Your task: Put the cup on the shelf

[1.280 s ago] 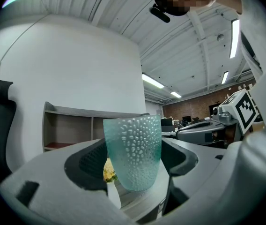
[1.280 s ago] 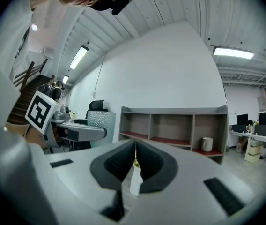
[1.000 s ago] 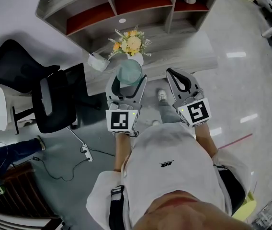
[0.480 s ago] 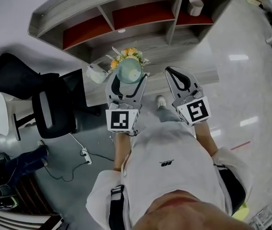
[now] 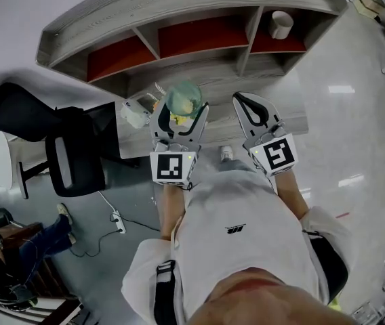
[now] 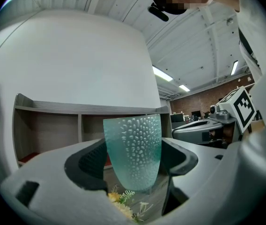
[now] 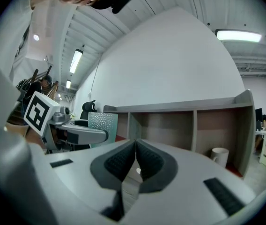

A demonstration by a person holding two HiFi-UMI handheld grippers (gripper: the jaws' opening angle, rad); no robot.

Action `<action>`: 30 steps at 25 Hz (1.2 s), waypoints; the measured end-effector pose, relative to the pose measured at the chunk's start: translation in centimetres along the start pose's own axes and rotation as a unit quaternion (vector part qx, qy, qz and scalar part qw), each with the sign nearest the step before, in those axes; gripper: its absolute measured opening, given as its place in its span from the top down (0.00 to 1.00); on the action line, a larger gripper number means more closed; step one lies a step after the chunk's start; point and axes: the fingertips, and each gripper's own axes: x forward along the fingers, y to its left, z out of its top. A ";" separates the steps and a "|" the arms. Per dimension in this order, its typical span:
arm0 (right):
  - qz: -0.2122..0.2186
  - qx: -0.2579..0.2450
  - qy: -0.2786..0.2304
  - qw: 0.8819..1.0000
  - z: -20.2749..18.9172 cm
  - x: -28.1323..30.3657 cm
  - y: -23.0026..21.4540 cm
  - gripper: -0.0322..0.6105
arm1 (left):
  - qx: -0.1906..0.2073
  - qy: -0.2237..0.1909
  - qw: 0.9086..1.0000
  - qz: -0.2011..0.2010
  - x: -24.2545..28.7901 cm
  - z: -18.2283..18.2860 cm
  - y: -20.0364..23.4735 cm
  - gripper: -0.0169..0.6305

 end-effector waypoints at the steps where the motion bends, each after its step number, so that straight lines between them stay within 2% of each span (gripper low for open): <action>1: 0.005 0.000 0.001 1.000 0.0 0.4 -0.3 0.91 | 0.000 0.000 1.000 0.003 0.4 0.0 0.2 0.40; 9: 0.028 0.005 -0.006 1.000 -0.1 2.3 -2.2 0.91 | -0.001 0.007 1.000 0.021 3.2 -1.0 0.8 0.40; 15: 0.026 0.006 -0.007 1.000 -1.0 3.1 -3.7 0.91 | 0.002 0.015 1.000 0.018 5.2 -1.9 1.2 0.40; 19: 0.023 0.007 -0.002 1.000 -1.4 3.6 -4.4 0.91 | -0.013 0.013 1.000 0.015 6.8 -2.2 1.7 0.40; 30: 0.010 0.011 0.008 1.000 -2.2 6.0 -5.7 0.91 | -0.003 0.019 1.000 0.003 9.6 -2.8 2.9 0.40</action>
